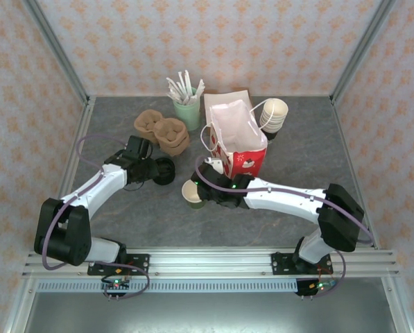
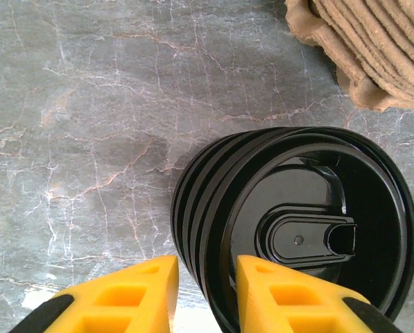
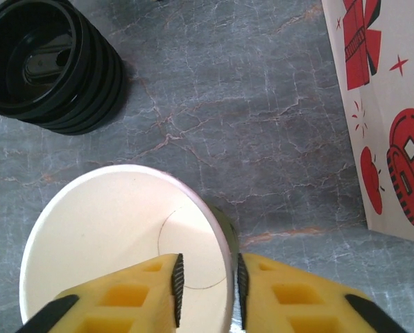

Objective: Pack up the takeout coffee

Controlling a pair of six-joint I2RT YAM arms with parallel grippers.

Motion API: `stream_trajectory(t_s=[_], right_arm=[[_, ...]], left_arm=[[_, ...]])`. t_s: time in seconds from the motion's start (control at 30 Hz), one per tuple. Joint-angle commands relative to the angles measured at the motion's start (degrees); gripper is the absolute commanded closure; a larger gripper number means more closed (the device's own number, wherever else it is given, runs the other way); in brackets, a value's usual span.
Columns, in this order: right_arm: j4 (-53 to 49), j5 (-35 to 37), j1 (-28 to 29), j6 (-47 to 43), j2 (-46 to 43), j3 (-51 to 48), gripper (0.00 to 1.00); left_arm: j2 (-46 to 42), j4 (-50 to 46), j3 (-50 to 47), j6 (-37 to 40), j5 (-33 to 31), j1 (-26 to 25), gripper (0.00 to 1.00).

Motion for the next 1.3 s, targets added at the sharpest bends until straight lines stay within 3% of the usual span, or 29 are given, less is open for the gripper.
stream_trajectory(t_s=[0.0, 0.53, 0.8, 1.27], right_arm=[[-2.48, 2.44, 0.19, 0.32, 0.04, 2.31, 0.66], [-5.64, 1.69, -1.82, 0.15, -7.51, 5.09, 0.58], [-6.51, 1.03, -3.01, 0.06, -9.38, 5.26, 0.58], [-6.71, -0.23, -3.27, -0.81, -7.83, 6.93, 0.57]], left_arm=[[0.2, -0.33, 1.82, 0.64, 0.15, 0.4, 0.72], [1.25, -0.84, 2.63, 1.03, 0.27, 0.43, 0.81], [2.03, -1.49, 3.42, 1.21, -0.07, 0.33, 0.74], [3.55, -2.33, 3.96, 1.77, -0.67, 0.28, 0.75]])
